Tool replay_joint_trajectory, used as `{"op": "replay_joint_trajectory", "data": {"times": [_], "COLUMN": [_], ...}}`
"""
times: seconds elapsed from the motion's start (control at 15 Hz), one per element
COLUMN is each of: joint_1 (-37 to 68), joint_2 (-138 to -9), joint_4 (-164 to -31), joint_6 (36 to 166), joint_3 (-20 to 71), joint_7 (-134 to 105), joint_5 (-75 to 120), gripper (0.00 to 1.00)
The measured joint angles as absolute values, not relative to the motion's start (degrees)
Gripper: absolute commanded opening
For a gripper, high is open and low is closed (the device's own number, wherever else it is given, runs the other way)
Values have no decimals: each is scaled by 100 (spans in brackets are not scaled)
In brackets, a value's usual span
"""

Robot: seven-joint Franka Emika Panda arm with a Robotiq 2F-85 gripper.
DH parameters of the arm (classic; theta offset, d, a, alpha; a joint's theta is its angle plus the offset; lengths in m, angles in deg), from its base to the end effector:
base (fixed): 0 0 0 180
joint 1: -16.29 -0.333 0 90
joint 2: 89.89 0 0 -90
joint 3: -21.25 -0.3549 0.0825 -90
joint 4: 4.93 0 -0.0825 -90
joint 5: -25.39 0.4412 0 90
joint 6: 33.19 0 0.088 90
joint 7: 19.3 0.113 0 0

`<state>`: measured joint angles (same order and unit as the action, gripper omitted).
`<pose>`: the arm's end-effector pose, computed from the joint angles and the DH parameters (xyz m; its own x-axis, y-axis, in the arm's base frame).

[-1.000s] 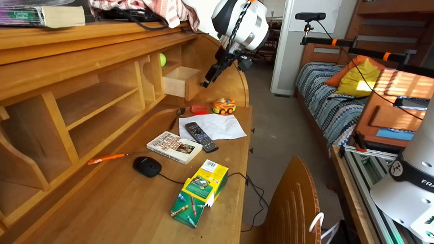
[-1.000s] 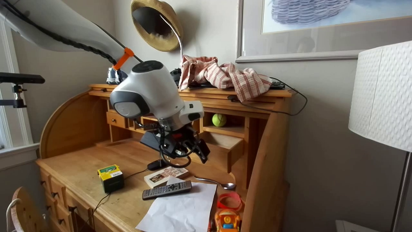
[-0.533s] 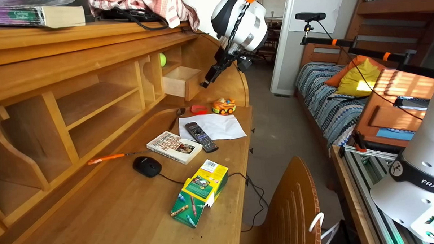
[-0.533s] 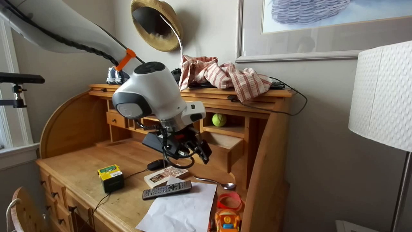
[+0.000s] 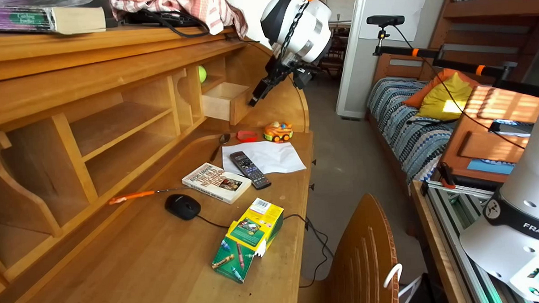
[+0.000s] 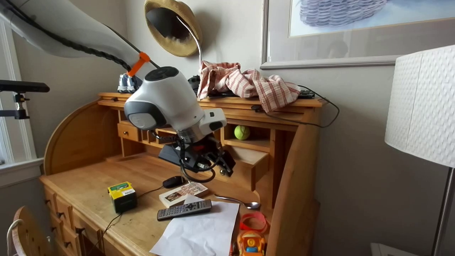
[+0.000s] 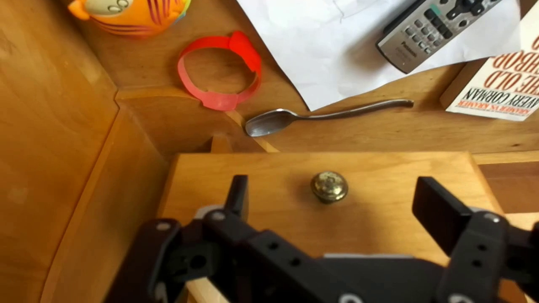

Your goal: Remove the crayon box from the drawer and move it to the left

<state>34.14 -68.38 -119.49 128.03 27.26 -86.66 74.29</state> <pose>0.6171 -0.3076 0.2991 0.8363 0.0225 0.5477 0.0144 -0.9997 0.0191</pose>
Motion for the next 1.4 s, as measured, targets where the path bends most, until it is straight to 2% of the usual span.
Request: {"op": "replay_joint_trajectory", "data": {"times": [0.6,0.93,1.4], "joint_1": [3646,3916,3968], "joint_2": [-7271,-7319,-6965], "joint_4": [-12594,-12542,-12309], "joint_6": [13128,13207,13207], "joint_3": [2392,2069,2019], "joint_7": [-10172,-11483,-12097], "joint_5": [8381,9833,10809], "gripper": [100,100,100]}}
